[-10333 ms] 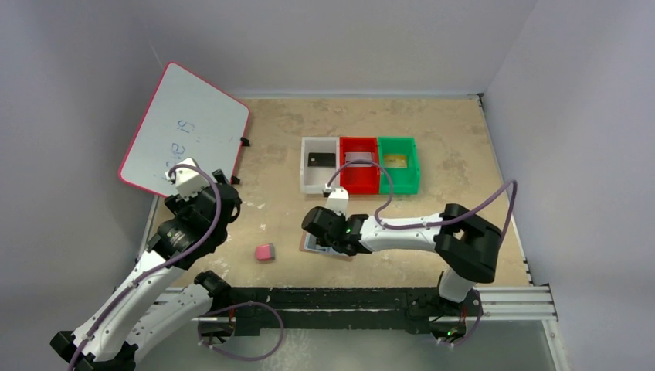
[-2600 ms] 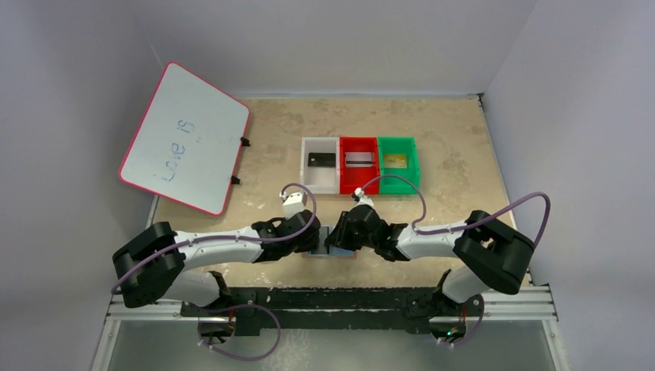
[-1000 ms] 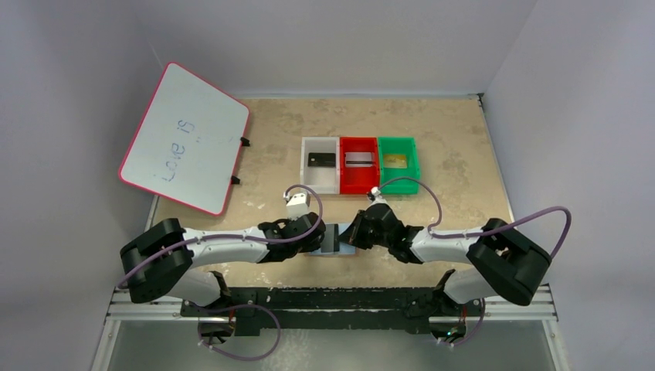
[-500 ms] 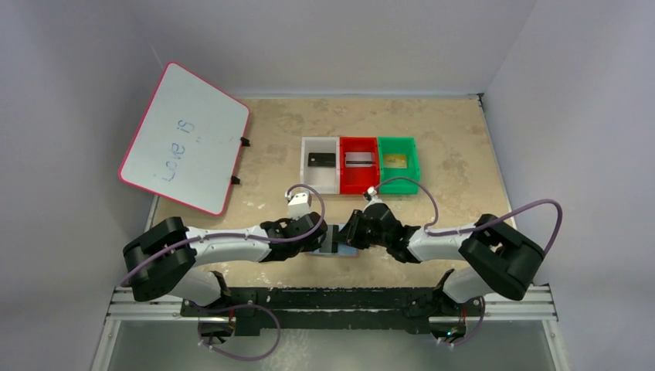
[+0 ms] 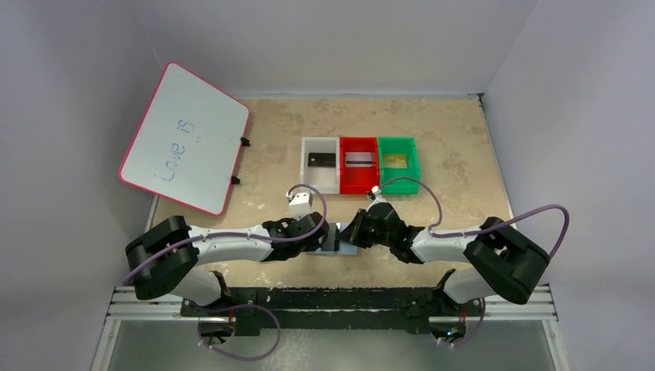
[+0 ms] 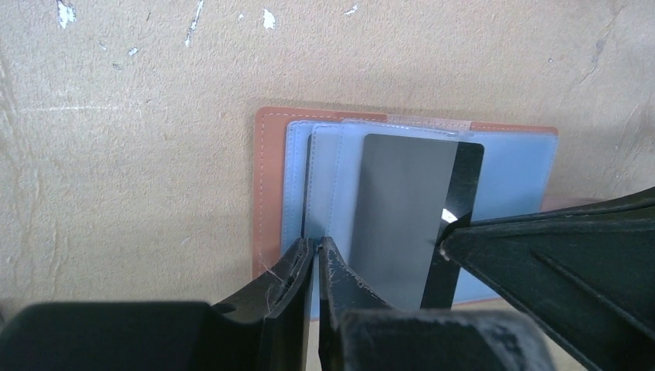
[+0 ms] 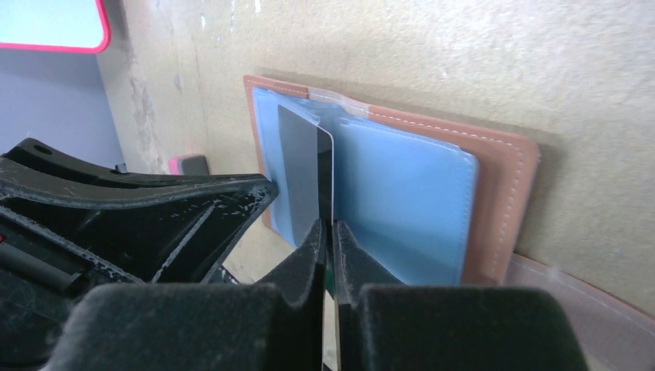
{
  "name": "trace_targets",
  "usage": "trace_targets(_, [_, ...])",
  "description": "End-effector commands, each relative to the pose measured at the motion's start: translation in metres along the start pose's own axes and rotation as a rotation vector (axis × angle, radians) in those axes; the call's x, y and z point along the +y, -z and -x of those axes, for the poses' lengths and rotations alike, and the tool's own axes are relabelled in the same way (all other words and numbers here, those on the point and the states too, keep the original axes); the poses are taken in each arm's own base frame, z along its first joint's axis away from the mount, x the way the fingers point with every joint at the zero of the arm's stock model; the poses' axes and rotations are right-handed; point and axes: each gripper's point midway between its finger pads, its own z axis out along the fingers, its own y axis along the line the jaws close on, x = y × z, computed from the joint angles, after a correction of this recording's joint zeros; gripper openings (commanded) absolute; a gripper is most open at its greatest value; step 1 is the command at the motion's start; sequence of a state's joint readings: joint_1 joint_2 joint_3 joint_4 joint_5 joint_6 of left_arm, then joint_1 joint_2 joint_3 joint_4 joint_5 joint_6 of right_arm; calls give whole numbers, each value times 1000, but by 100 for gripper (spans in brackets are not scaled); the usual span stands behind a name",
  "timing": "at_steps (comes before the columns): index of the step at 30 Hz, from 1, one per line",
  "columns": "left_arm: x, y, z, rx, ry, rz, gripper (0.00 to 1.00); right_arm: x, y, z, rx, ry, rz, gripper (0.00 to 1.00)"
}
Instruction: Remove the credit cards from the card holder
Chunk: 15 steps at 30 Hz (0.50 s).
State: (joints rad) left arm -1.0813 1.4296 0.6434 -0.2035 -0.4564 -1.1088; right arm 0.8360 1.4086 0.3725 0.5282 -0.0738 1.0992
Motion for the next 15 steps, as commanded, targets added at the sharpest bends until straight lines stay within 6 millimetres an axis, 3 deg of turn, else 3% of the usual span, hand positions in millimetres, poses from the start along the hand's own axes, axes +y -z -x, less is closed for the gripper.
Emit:
trace_targets(1, [18, -2, -11, 30, -32, 72, 7, -10, 7, 6, -15, 4, -8, 2])
trace_targets(7, [9, 5, 0, 0, -9, 39, 9, -17, 7, 3, 2, -1, -14, 2])
trace_targets(15, [-31, 32, 41, -90, 46, -97, 24, -24, -1, 1, 25, 3, -56, 1])
